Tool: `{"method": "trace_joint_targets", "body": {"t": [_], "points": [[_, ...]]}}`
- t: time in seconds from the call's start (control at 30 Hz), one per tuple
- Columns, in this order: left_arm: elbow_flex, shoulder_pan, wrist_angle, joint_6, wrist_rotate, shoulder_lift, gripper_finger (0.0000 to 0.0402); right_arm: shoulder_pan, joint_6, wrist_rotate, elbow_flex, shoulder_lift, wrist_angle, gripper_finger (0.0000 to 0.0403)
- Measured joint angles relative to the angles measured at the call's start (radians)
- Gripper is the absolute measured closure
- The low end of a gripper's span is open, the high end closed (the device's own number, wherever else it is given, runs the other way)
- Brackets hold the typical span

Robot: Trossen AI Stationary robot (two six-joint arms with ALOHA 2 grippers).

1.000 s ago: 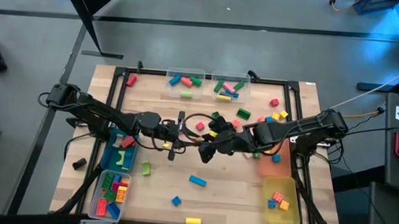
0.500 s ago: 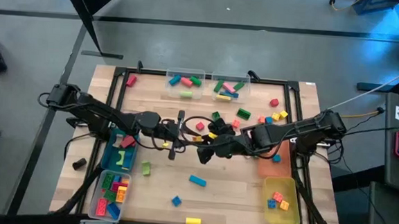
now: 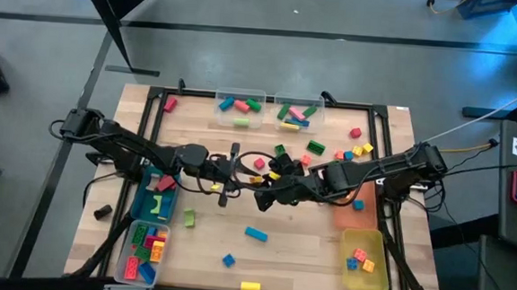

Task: Sort blocks by size
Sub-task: Put the yellow game piece into the yellow bin

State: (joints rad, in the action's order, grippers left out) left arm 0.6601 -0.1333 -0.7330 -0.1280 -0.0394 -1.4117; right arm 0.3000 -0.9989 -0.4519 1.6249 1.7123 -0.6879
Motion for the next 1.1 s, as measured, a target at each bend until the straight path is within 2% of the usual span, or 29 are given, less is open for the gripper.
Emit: {"method": "trace_joint_targets", "body": {"t": [0.37, 0.47, 0.63, 0.73, 1.1], "points": [[-0.002, -0.029, 0.002, -0.047, -0.003, 0.000, 0.0293, 0.002, 0.000, 0.006, 0.002, 0.024, 0.016, 0.0209], [-0.002, -0.035, 0.010, -0.066, -0.008, 0.000, 0.0293, 0.002, 0.000, 0.007, 0.002, 0.026, 0.017, 0.0232], [-0.002, -0.036, 0.019, -0.090, -0.010, 0.000, 0.0292, 0.002, -0.005, 0.019, 0.001, 0.027, 0.011, 0.0297], [-0.002, -0.038, 0.022, -0.089, -0.007, 0.000, 0.0288, 0.002, -0.001, 0.020, 0.001, 0.027, 0.010, 0.0305], [0.000, -0.040, 0.060, -0.052, 0.008, 0.000, 0.0204, 0.000, 0.015, 0.023, -0.001, 0.029, -0.007, 0.0299]]}}
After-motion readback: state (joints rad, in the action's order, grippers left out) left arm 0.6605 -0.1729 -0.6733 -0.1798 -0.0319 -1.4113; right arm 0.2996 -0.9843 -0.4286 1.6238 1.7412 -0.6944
